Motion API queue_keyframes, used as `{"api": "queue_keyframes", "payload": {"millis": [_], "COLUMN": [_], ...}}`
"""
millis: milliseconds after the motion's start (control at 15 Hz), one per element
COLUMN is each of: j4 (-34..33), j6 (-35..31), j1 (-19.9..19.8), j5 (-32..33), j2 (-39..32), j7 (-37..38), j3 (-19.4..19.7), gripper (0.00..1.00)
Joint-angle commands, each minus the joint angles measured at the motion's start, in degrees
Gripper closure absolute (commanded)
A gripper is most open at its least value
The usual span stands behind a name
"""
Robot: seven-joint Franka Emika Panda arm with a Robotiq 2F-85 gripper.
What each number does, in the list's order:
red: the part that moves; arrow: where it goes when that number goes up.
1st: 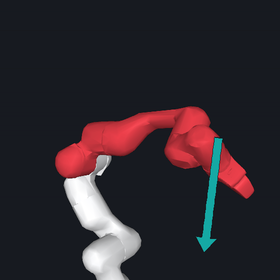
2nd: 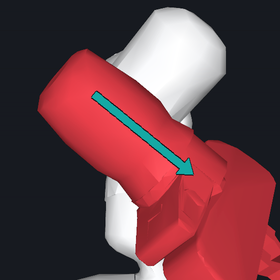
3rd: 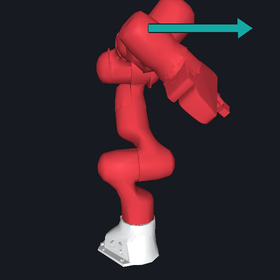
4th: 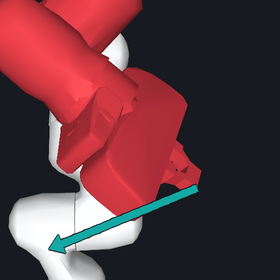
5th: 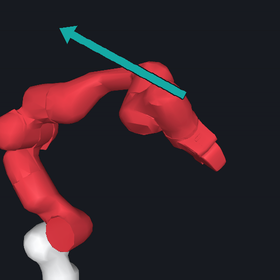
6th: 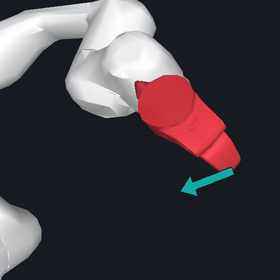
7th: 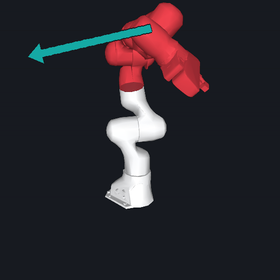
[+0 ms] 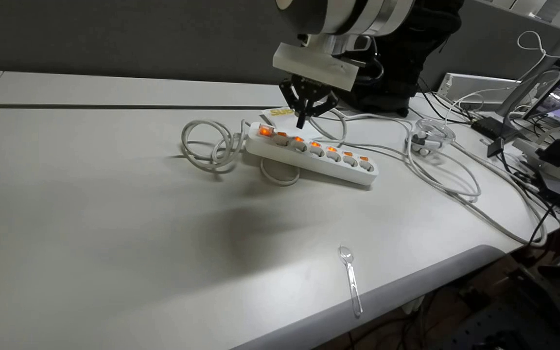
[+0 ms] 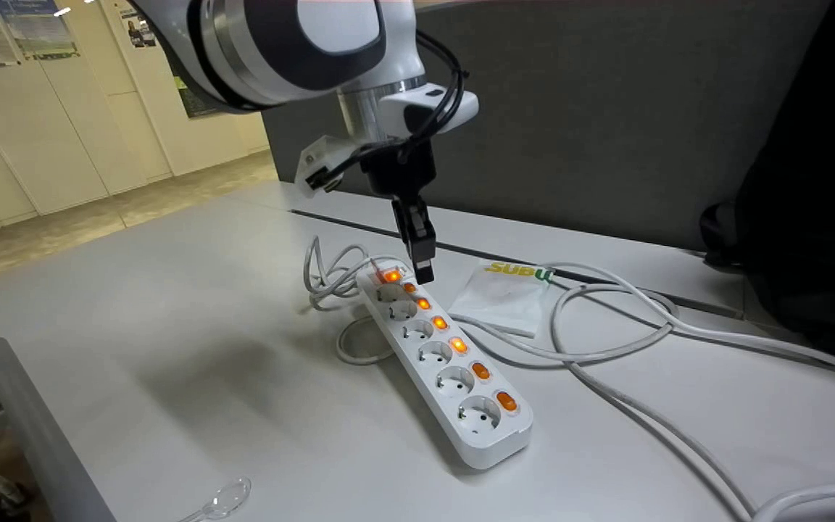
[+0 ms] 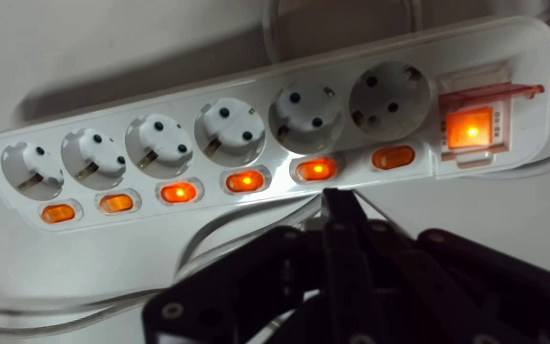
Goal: Turn off the third switch from the left
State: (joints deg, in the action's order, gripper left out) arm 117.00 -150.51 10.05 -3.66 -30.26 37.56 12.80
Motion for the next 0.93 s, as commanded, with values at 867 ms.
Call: {"api": "queue_keyframes", "payload": {"millis": [867], "j4": [-3.04], "j6": [-1.30], "j1": [-0.45], "j5": [1.90], "j2": [-4.49], "j7": [0.70], "j3": [-0.82], "gripper": [1.00]}}
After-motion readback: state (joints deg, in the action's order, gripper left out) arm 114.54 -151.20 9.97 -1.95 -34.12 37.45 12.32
